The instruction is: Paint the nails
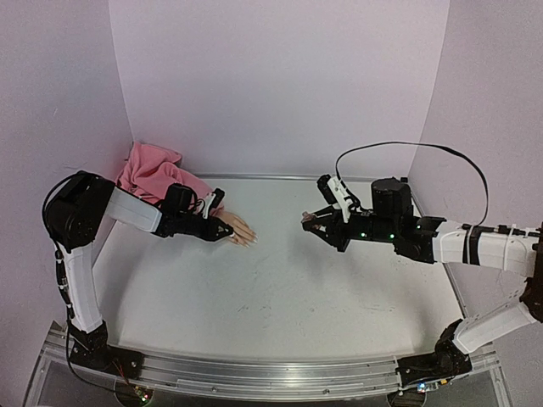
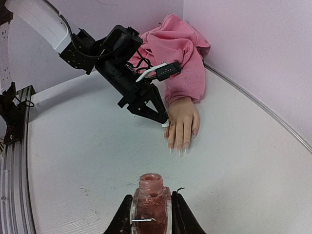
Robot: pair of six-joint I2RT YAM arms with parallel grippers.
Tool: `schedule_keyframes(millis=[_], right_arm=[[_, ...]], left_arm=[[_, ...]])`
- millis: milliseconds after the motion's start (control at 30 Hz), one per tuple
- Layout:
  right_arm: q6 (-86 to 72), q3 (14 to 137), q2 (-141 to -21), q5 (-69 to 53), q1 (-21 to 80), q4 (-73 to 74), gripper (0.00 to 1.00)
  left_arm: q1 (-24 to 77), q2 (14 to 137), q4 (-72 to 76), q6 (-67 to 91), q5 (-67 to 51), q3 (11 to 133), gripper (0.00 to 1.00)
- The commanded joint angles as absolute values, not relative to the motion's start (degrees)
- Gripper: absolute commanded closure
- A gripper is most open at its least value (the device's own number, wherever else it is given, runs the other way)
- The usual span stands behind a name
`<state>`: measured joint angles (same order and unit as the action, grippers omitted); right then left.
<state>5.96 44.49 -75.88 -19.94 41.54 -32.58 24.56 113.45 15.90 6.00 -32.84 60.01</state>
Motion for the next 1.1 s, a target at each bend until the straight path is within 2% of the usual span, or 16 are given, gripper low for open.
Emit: schedule_keyframes(millis=[0, 1067], right_arm=[[5.45, 45.88, -75.76, -20.91, 41.59, -36.01, 1.0], [5.36, 45.87, -75.8, -21.19, 41.57, -36.05, 1.0]], left_arm=[[24.33, 113.3, 16.52, 6.02, -33.66, 61.67, 1.0], [23.04, 112.34, 18.54, 6.22, -36.82, 59.5, 1.0]])
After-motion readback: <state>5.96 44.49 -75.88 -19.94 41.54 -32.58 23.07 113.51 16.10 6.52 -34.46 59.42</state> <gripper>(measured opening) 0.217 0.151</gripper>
